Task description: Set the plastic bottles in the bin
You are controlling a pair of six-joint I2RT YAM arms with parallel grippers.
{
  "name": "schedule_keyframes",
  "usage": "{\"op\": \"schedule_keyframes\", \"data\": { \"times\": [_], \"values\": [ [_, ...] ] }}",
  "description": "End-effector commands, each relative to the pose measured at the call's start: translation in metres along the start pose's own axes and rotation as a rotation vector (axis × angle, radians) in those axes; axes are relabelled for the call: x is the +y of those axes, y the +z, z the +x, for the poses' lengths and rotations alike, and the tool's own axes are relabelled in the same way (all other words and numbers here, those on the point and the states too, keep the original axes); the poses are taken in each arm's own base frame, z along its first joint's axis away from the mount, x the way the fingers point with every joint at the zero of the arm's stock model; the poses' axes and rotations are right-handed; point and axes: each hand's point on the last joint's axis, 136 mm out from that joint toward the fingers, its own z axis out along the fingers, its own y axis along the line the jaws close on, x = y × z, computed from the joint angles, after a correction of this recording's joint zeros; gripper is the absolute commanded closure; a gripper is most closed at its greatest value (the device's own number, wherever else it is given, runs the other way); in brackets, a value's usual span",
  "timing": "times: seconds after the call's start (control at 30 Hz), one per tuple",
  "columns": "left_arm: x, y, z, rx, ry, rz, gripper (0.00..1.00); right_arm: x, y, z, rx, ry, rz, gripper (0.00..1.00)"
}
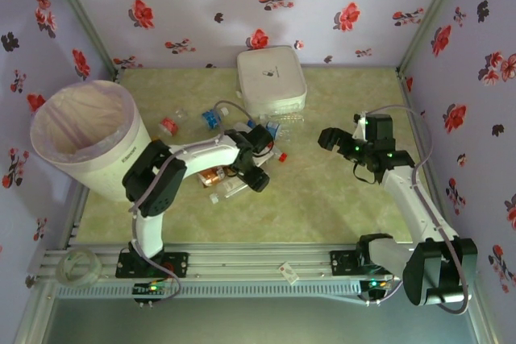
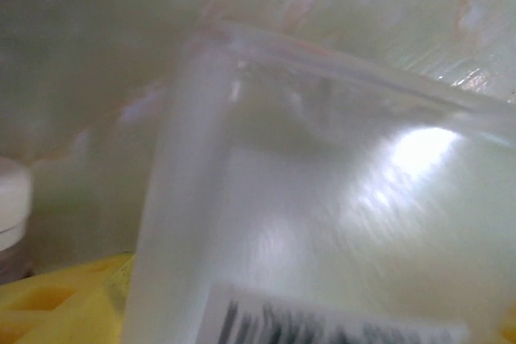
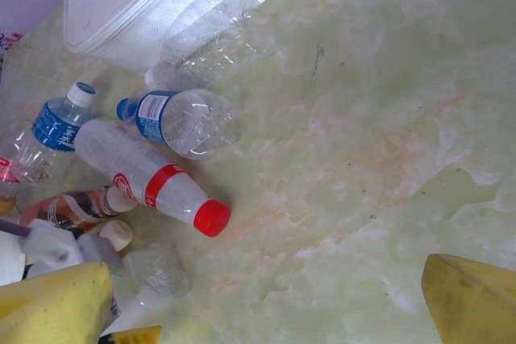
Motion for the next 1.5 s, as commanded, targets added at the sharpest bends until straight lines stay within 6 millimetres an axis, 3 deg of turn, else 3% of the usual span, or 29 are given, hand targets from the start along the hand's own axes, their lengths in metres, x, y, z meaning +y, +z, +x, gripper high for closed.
{"op": "schedule_keyframes", "data": {
  "times": [0.0, 0.17, 0.37, 0.67, 0.8, 0.97, 1.17, 1.3, 1.47],
  "values": [
    [-0.005, 0.004, -0.008, 0.001, 0.012, -0.01, 0.24, 0.003, -0.005, -0.009, -0.022, -0.022, 0.004, 0.01],
    [-0.006, -0.002, -0.017, -0.024, 0.013, -0.014, 0.39, 0.003, -0.005, -0.01, -0.023, -0.024, 0.004, 0.01],
    [-0.009, -0.023, -0.028, -0.064, 0.014, -0.011, 0.48, 0.002, -0.004, -0.009, -0.022, -0.022, 0.004, 0.01],
    [-0.013, -0.081, -0.052, -0.156, 0.021, -0.001, 0.5, 0.001, -0.003, -0.008, -0.022, -0.024, 0.005, 0.01],
    [-0.005, -0.116, -0.065, -0.201, -0.011, 0.003, 0.56, 0.0, -0.002, -0.007, -0.02, -0.02, 0.006, 0.01],
    [0.023, -0.172, -0.069, -0.274, -0.061, -0.014, 0.66, 0.0, -0.002, -0.006, -0.022, -0.016, 0.003, 0.01],
    [0.075, -0.261, -0.071, -0.474, -0.182, -0.049, 0.79, -0.002, 0.001, -0.003, -0.02, -0.004, -0.002, 0.01],
    [0.121, -0.329, -0.064, -0.658, -0.308, -0.075, 0.86, -0.002, 0.002, -0.004, -0.024, -0.002, -0.004, 0.01],
    [0.186, -0.405, -0.036, -0.893, -0.531, -0.104, 0.98, -0.003, 0.001, -0.004, -0.036, 0.012, -0.006, 0.01]
  ]
}}
